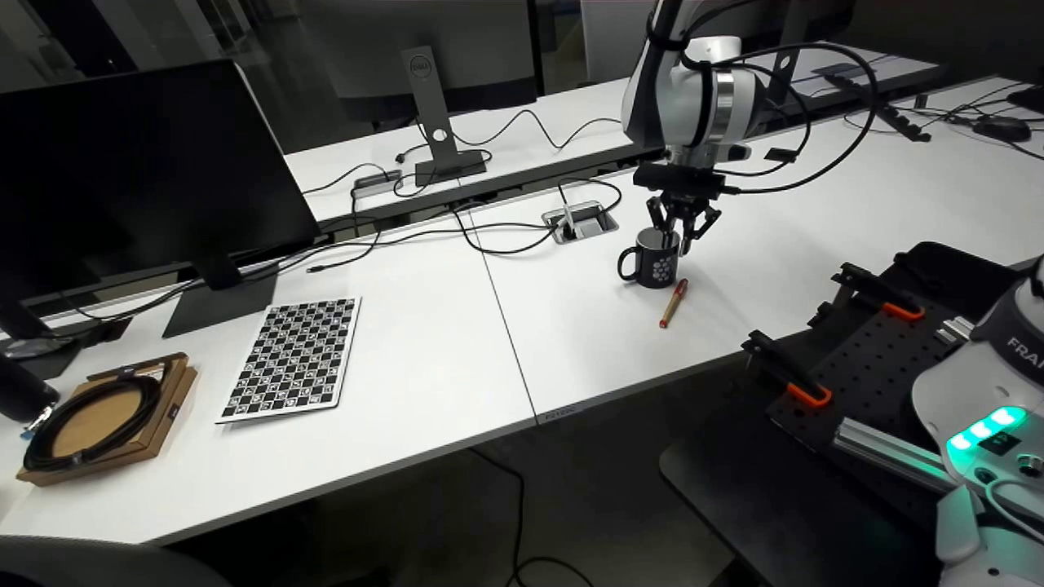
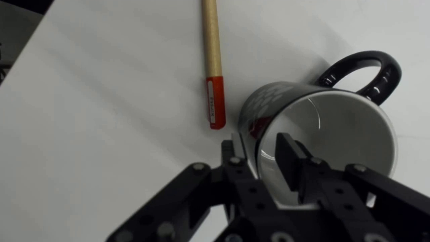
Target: Pick up the cup and put it on the right side of the table
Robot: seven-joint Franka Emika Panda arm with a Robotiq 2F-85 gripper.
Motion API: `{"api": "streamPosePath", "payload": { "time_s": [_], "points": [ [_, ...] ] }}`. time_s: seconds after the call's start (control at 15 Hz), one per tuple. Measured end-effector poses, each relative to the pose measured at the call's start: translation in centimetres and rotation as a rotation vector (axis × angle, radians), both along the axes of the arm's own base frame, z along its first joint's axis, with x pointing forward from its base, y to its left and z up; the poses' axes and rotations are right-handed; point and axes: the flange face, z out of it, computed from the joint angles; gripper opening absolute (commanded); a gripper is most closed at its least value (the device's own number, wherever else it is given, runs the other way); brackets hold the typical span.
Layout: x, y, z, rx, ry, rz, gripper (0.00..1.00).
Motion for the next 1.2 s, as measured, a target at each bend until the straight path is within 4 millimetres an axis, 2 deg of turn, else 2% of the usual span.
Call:
{"api": "streamPosePath", "payload": {
  "time_s": [0.33,0.53,0.8,1.0,1.2],
  "points": [
    [0.3,-0.5,0.3,-0.009,-0.006,-0.009,0.99],
    [0.7,-0.8,1.3,-0.027,-0.021,0.005,1.00],
    [1.9,-0.2,4.9,-0.056,-0.077,0.057,1.00],
    [3.0,1.9,8.7,-0.041,-0.146,0.149,1.00],
    [4.1,5.4,12.1,0.003,-0.198,0.300,1.00]
  ]
}}
